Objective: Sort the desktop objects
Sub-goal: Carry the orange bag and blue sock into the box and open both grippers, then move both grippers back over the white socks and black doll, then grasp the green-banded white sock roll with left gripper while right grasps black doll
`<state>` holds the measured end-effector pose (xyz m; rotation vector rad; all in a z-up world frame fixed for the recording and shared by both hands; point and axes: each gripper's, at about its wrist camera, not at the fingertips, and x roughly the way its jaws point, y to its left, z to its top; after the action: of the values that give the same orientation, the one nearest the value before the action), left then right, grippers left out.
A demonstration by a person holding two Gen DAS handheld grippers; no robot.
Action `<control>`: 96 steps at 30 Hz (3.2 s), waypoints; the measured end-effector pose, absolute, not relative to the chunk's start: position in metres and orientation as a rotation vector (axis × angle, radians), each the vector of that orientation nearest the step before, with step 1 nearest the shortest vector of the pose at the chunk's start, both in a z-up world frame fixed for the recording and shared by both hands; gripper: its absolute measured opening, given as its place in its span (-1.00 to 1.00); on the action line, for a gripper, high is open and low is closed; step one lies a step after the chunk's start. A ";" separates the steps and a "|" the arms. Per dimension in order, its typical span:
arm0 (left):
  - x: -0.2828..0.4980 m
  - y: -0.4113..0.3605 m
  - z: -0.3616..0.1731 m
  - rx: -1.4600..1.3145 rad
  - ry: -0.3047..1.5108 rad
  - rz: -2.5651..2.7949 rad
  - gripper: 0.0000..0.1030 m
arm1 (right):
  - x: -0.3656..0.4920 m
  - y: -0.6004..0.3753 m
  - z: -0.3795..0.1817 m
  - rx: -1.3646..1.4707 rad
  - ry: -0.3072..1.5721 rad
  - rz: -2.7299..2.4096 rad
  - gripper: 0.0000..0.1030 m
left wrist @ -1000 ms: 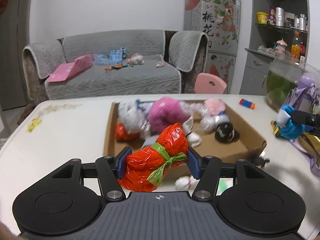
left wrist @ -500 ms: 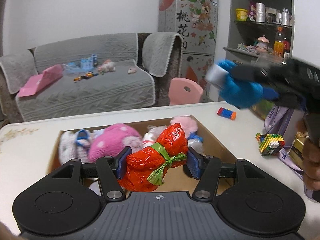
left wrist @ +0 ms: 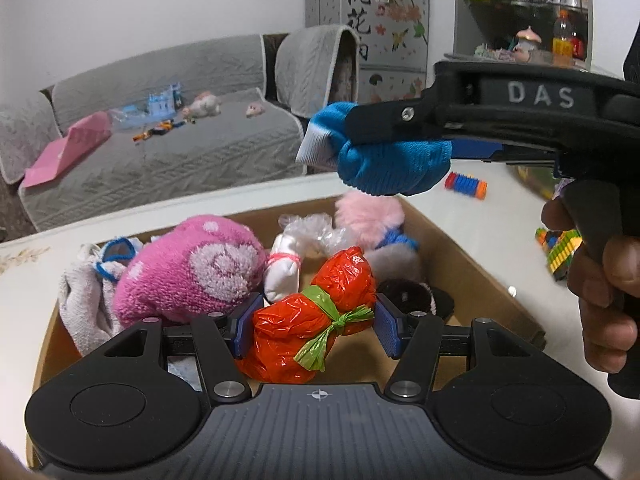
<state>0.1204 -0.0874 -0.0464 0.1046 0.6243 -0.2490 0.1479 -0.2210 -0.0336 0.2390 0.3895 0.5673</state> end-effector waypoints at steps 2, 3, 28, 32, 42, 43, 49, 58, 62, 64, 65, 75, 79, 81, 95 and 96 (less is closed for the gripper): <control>0.124 -0.087 -0.049 0.110 0.645 -0.250 0.25 | 0.148 -0.218 -0.034 0.209 0.405 0.552 0.42; 0.125 -0.086 -0.052 0.114 0.656 -0.253 0.25 | 0.148 -0.216 -0.034 0.194 0.409 0.543 0.42; 0.126 -0.081 -0.071 0.159 0.750 -0.242 0.89 | 0.141 -0.187 -0.048 -0.059 0.482 0.473 0.55; 0.122 -0.082 -0.071 0.165 0.741 -0.243 0.95 | 0.140 -0.186 -0.047 -0.061 0.480 0.479 0.57; 0.118 -0.082 -0.066 0.162 0.729 -0.241 0.99 | 0.134 -0.190 -0.039 -0.058 0.455 0.491 0.74; 0.117 -0.082 -0.065 0.162 0.726 -0.242 0.99 | 0.133 -0.191 -0.038 -0.055 0.450 0.491 0.77; 0.105 -0.082 -0.053 0.176 0.689 -0.245 0.99 | 0.119 -0.208 -0.023 0.006 0.403 0.494 0.90; 0.051 -0.059 -0.027 0.192 0.624 -0.185 0.99 | 0.074 -0.234 -0.012 0.026 0.344 0.485 0.96; 0.015 -0.040 -0.022 0.151 0.602 -0.161 1.00 | 0.050 -0.247 -0.026 0.038 0.351 0.472 0.98; 0.003 -0.034 -0.029 0.118 0.620 -0.162 1.00 | 0.046 -0.247 -0.038 0.057 0.389 0.463 0.98; -0.003 -0.032 -0.033 0.108 0.630 -0.161 1.00 | 0.045 -0.246 -0.044 0.057 0.412 0.456 0.98; -0.008 -0.059 -0.077 0.134 0.693 -0.241 0.99 | 0.054 -0.201 -0.086 -0.139 0.496 0.446 0.98; 0.000 -0.071 -0.091 0.160 0.707 -0.241 0.99 | 0.064 -0.196 -0.089 -0.133 0.513 0.446 0.98; 0.001 -0.071 -0.089 0.146 0.691 -0.251 0.99 | 0.067 -0.200 -0.090 -0.113 0.522 0.443 0.98; 0.028 -0.078 -0.093 0.081 0.751 -0.174 0.99 | 0.066 -0.202 -0.105 -0.034 0.646 0.411 0.57; 0.028 -0.078 -0.093 0.081 0.751 -0.172 0.99 | 0.066 -0.202 -0.105 -0.029 0.650 0.411 0.53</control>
<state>0.0275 -0.0784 -0.0927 0.0813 0.7509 -0.1719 0.0659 -0.2022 -0.1053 -0.0292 0.6504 0.4108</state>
